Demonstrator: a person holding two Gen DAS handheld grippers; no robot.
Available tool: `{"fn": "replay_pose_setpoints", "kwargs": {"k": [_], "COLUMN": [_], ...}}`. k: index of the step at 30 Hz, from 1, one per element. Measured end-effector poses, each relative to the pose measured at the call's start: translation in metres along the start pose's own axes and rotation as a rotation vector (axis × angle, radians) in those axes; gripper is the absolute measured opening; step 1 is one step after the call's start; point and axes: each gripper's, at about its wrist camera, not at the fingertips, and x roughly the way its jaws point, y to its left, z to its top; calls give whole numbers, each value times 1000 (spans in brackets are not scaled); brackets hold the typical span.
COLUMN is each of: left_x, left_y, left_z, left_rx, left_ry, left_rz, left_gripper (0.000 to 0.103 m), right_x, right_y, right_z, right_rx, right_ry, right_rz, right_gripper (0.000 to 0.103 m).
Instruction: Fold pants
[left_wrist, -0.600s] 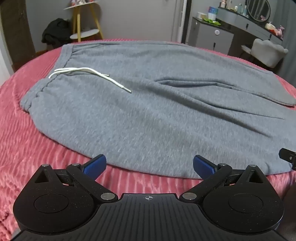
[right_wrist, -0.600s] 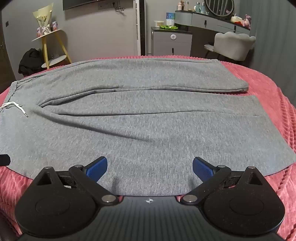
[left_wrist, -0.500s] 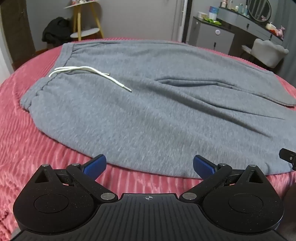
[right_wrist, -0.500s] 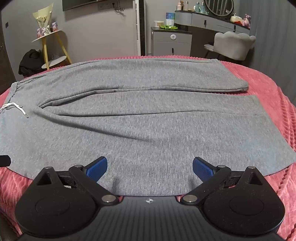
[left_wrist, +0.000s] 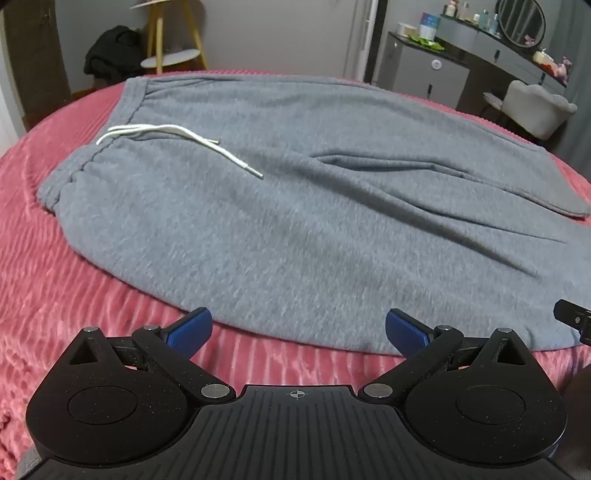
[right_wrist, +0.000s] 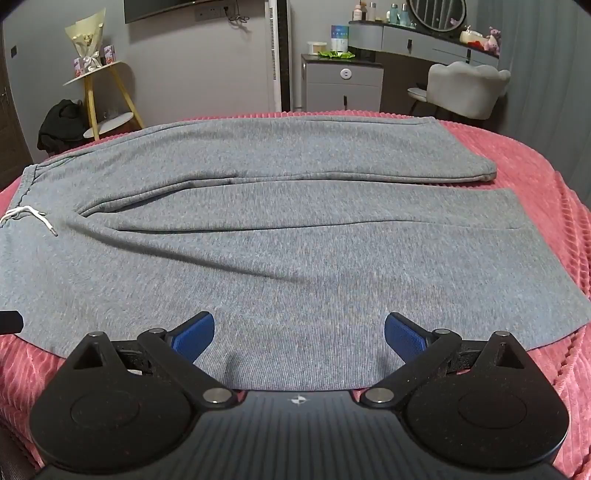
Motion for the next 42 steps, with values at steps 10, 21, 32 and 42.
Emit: {"fn": "replay_pose_setpoints", "kwargs": {"k": [10, 21, 32, 42], "left_x": [0, -2, -2, -2], "left_y": [1, 3, 4, 3], "left_z": [1, 2, 2, 1], "left_rx": [-9, -27, -35, -38], "left_ry": [6, 11, 13, 13], "left_rz": [-6, -18, -27, -28], "left_gripper": [103, 103, 103, 103], "right_x": [0, 1, 1, 1], "right_y": [0, 0, 0, 1], "right_z": [0, 0, 0, 0], "right_rx": [2, 3, 4, 6], "right_ry": [-1, -2, -2, -3], "right_rz": [1, 3, 4, 6], "right_gripper": [99, 99, 99, 99]}}
